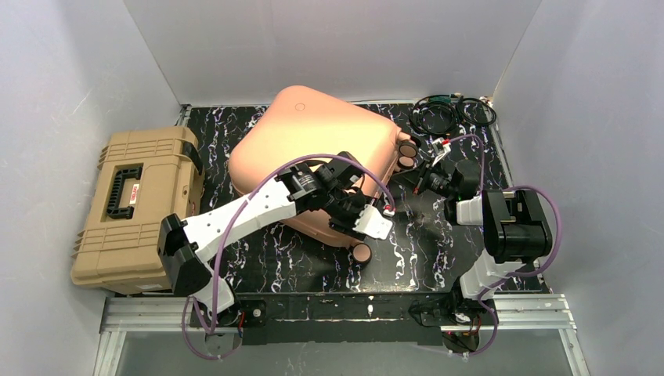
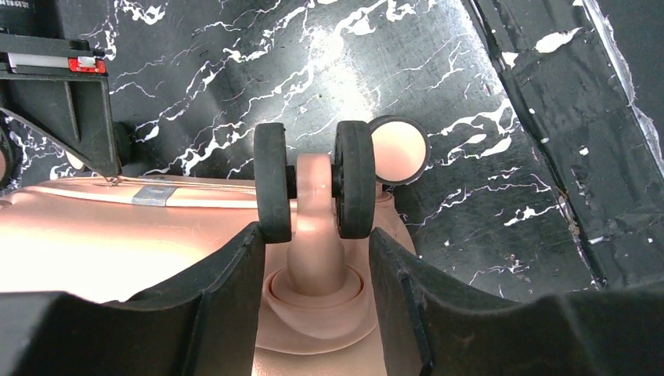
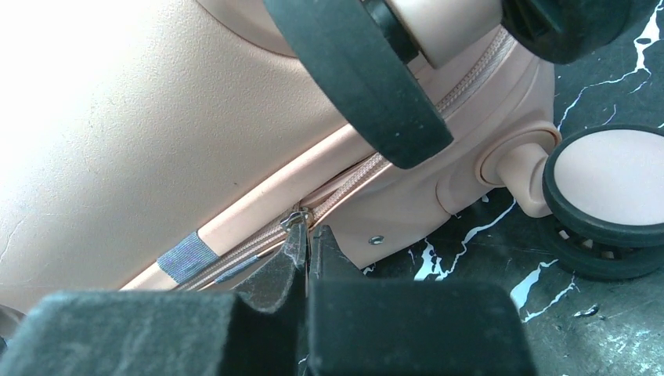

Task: Pack the luggage
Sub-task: Zip the luggage at the center of the board.

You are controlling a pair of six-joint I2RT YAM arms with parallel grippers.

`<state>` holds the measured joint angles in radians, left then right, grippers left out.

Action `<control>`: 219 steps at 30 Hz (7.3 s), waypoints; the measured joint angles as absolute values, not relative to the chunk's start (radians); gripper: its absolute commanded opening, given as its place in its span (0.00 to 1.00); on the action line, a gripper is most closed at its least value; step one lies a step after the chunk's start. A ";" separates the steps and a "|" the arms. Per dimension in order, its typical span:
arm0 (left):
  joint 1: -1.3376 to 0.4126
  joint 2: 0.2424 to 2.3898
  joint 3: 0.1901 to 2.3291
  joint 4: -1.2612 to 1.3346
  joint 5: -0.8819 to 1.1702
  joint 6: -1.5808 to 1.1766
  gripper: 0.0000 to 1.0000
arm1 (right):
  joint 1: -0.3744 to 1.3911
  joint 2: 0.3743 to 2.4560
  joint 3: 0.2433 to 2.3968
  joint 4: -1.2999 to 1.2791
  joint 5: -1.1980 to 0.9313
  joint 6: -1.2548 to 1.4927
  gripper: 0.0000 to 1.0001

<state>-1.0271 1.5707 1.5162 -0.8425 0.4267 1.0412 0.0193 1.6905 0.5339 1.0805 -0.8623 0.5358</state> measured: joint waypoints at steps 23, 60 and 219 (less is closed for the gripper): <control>-1.077 1.412 1.338 -1.433 0.662 0.936 0.00 | -0.064 1.722 0.446 1.416 -0.500 -0.033 0.01; -1.053 1.824 2.039 -1.169 0.631 0.834 0.87 | 0.095 1.288 0.189 1.188 -0.484 -0.242 0.01; -0.989 1.700 1.826 -1.188 0.451 0.784 0.00 | -0.213 1.129 0.358 0.511 -0.807 -0.581 0.69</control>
